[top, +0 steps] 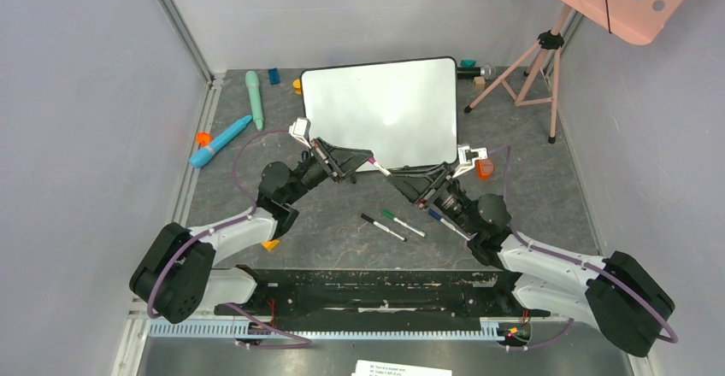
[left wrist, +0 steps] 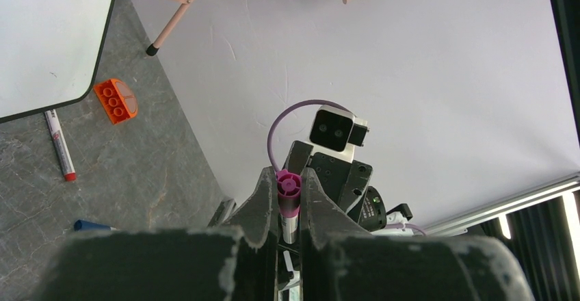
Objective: Write a sentence on the whiteboard
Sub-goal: Open the pen cap of the whiteboard marker.
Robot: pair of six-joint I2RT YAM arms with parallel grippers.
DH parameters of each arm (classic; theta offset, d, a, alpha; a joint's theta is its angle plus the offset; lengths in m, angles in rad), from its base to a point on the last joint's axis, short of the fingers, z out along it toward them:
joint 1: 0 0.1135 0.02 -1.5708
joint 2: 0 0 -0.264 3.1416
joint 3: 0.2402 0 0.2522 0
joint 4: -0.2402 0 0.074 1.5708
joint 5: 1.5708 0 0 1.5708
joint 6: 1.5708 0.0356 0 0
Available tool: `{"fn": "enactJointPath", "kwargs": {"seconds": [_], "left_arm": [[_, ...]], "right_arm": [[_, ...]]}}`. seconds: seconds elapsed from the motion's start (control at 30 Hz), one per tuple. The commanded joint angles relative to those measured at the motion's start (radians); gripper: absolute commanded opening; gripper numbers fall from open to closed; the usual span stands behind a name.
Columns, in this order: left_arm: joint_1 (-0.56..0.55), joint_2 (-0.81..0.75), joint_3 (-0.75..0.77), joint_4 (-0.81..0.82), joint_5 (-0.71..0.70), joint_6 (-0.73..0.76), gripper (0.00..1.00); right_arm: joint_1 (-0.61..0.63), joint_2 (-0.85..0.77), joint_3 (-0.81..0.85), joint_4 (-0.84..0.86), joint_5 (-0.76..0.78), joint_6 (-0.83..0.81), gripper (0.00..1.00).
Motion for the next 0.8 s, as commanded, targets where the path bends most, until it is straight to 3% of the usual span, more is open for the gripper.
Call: {"fn": "enactJointPath", "kwargs": {"seconds": [0.0, 0.23, 0.4, 0.5, 0.57, 0.77], "left_arm": [[-0.005, -0.019, 0.015, 0.028, 0.000, -0.015, 0.02], [-0.006, -0.012, 0.021, 0.023, 0.009, -0.004, 0.02], [-0.005, -0.010, 0.022, 0.017, 0.007, 0.004, 0.02], [0.018, -0.017, 0.025, -0.011, 0.007, 0.016, 0.02], [0.076, -0.028, 0.020, -0.041, 0.018, 0.003, 0.02], [0.412, -0.032, 0.005, -0.059, 0.181, -0.054, 0.02]], "right_arm": [[0.000, 0.026, 0.067, 0.042, -0.013, 0.013, 0.40], [0.000, 0.061, 0.076, 0.051, -0.007, 0.028, 0.29], [-0.001, 0.064, 0.070, 0.052, 0.001, 0.029, 0.00], [0.000, 0.049, 0.052, 0.040, 0.002, 0.031, 0.00], [-0.002, 0.020, 0.019, 0.021, 0.005, 0.028, 0.00], [-0.055, -0.163, -0.145, -0.118, -0.016, 0.014, 0.00]]}}
